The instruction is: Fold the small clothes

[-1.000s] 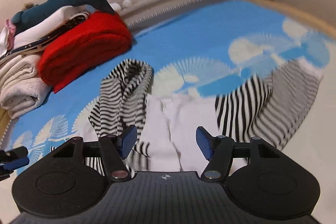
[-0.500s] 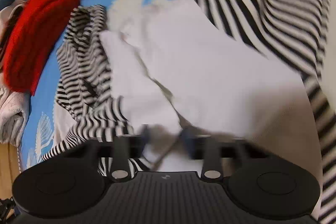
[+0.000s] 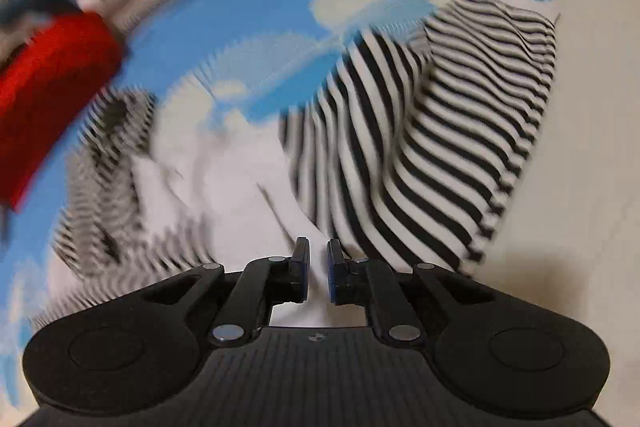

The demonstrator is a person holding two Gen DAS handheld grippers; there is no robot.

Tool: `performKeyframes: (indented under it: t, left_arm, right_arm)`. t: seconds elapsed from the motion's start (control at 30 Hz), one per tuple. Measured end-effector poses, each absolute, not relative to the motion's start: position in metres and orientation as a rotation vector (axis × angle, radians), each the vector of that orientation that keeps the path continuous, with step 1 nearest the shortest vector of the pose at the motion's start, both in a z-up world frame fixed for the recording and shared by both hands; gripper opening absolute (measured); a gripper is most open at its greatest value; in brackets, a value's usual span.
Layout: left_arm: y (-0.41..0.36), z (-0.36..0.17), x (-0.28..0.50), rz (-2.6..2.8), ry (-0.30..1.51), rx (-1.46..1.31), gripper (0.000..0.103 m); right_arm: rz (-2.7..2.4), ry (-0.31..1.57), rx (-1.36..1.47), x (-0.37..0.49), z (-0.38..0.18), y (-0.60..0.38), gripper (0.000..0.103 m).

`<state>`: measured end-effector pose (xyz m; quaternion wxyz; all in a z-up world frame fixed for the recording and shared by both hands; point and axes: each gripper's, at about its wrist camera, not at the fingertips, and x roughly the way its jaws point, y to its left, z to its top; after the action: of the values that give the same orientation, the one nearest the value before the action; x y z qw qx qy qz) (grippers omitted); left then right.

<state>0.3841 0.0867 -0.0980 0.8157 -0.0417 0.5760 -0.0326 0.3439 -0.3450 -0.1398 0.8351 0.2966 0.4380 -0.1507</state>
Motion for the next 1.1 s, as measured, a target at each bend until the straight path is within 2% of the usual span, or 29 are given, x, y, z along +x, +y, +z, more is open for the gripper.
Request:
performKeyframes:
  t: [0.03, 0.07, 0.13, 0.17, 0.2, 0.27, 0.33, 0.37, 0.43, 0.47, 0.53, 0.7, 0.77, 0.8, 0.83, 0.87, 1.0, 1.1]
  left_arm:
    - [0.087, -0.095, 0.383, -0.085, 1.214, -0.104, 0.042]
    - [0.087, -0.093, 0.382, -0.11, 1.198, -0.116, 0.042]
    - [0.082, -0.104, 0.382, -0.114, 1.243, -0.058, 0.042]
    - [0.079, -0.116, 0.381, -0.088, 1.299, -0.002, 0.042]
    - [0.078, -0.122, 0.38, -0.072, 1.315, 0.026, 0.042]
    - [0.077, -0.115, 0.38, -0.067, 1.295, 0.031, 0.042]
    - [0.074, -0.093, 0.378, -0.122, 1.183, -0.017, 0.042]
    - [0.073, -0.09, 0.378, -0.151, 1.154, -0.028, 0.042]
    - [0.069, -0.108, 0.381, -0.134, 1.228, 0.019, 0.044]
    - [0.069, -0.123, 0.382, -0.106, 1.295, 0.039, 0.047]
    - [0.069, -0.117, 0.384, -0.089, 1.281, 0.025, 0.048]
    - [0.054, -0.054, 0.382, -0.138, 1.075, -0.013, 0.049]
    - [0.043, -0.049, 0.382, -0.144, 1.064, 0.003, 0.049]
    - [0.039, -0.05, 0.383, -0.152, 1.073, 0.008, 0.049]
    - [0.035, -0.052, 0.383, -0.164, 1.079, 0.011, 0.049]
    - [0.03, -0.051, 0.383, -0.174, 1.081, 0.013, 0.049]
    - [0.024, -0.053, 0.384, -0.177, 1.072, 0.018, 0.049]
    - [0.026, -0.056, 0.387, -0.162, 1.08, 0.001, 0.049]
  right_arm:
    - [-0.268, 0.881, 0.628, 0.345, -0.133, -0.342, 0.02]
    - [-0.205, 0.841, 0.636, 0.346, -0.127, -0.338, 0.032]
    - [-0.078, 0.869, 0.659, 0.353, -0.13, -0.331, 0.045]
    - [-0.055, 0.929, 0.653, 0.357, -0.137, -0.329, 0.046]
    - [-0.067, 1.041, 0.624, 0.364, -0.153, -0.326, 0.046]
    - [-0.149, 1.147, 0.619, 0.365, -0.173, -0.333, 0.035]
    - [-0.143, 1.114, 0.68, 0.364, -0.167, -0.343, 0.037]
    - [-0.124, 1.09, 0.658, 0.365, -0.161, -0.344, 0.042]
    - [-0.128, 1.062, 0.604, 0.364, -0.154, -0.349, 0.045]
    - [-0.131, 1.051, 0.613, 0.365, -0.152, -0.356, 0.045]
    - [-0.136, 1.017, 0.651, 0.362, -0.145, -0.378, 0.045]
    - [-0.228, 0.827, 0.596, 0.353, -0.105, -0.449, 0.045]
    - [-0.318, 0.764, 0.606, 0.347, -0.102, -0.493, 0.043]
    - [-0.361, 0.745, 0.612, 0.344, -0.103, -0.512, 0.04]
    - [-0.408, 0.728, 0.618, 0.341, -0.106, -0.532, 0.033]
    - [-0.454, 0.717, 0.63, 0.339, -0.112, -0.553, 0.032]
    - [-0.555, 0.716, 0.684, 0.328, -0.148, -0.608, 0.033]
    - [-0.576, 0.734, 0.836, 0.332, -0.183, -0.631, 0.042]
